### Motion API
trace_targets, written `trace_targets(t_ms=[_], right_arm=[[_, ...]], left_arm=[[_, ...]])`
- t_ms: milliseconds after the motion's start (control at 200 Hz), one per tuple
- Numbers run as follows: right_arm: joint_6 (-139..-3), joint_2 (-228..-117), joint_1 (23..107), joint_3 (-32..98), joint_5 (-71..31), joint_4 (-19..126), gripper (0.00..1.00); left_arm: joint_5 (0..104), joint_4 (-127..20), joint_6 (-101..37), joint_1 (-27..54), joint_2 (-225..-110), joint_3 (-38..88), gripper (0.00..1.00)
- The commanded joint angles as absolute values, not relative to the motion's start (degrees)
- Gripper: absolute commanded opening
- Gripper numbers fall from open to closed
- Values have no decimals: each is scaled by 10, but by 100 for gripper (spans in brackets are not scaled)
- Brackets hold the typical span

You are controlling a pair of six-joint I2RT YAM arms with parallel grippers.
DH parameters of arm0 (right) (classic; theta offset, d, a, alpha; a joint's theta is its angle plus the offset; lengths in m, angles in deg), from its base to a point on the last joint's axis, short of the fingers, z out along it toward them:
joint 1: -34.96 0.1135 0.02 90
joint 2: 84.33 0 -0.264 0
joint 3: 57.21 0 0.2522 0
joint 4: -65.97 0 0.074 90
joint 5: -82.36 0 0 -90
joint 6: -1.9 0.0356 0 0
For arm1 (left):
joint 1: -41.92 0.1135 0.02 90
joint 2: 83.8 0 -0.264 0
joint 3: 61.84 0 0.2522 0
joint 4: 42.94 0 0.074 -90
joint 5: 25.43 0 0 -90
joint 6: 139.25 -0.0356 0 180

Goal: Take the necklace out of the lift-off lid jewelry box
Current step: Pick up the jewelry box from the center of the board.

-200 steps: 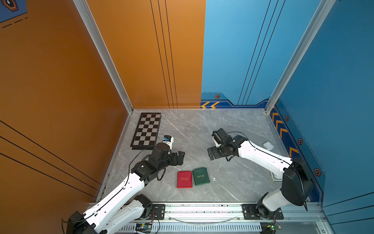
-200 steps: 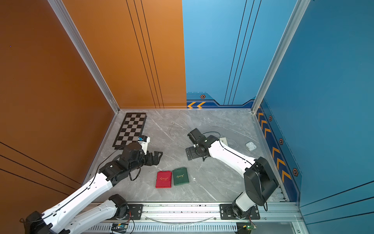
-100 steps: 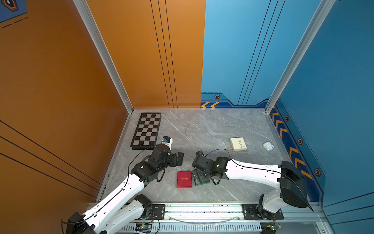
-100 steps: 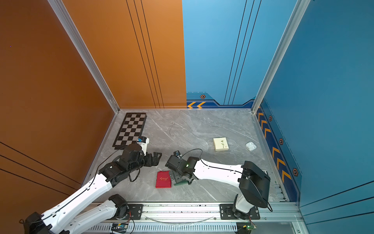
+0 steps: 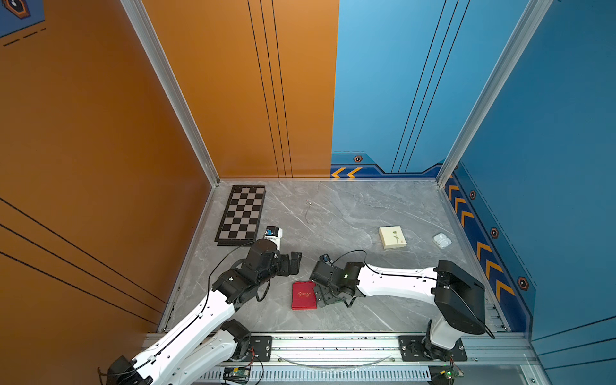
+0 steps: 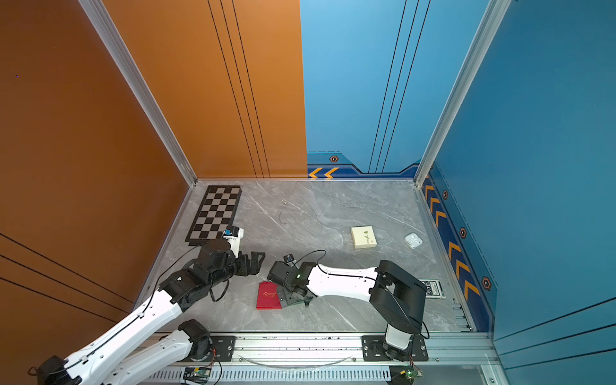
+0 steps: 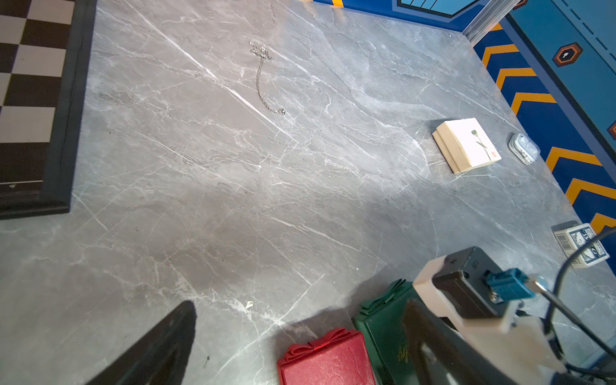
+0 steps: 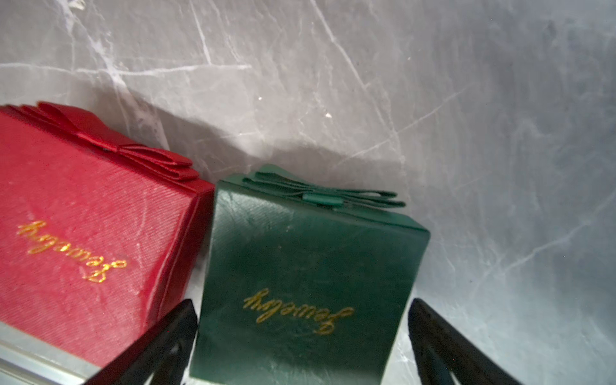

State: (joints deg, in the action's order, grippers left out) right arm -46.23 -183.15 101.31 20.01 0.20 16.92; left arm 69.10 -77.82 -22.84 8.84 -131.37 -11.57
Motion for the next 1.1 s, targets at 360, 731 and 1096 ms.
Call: trace_targets(t_ms=[360,731,1096], right_arm=[[-486,-1845,976,212,-11,176,86],[-648,-1814,794,272,-126,137,82],[-761,-1816,665,383,-199,55,81]], left_arm=[[688,-762,-230,83,-1306,-130,99],[636,-568,-292,83,-1429,-74,99],[558,-466,-405,20,-1558,-87,96]])
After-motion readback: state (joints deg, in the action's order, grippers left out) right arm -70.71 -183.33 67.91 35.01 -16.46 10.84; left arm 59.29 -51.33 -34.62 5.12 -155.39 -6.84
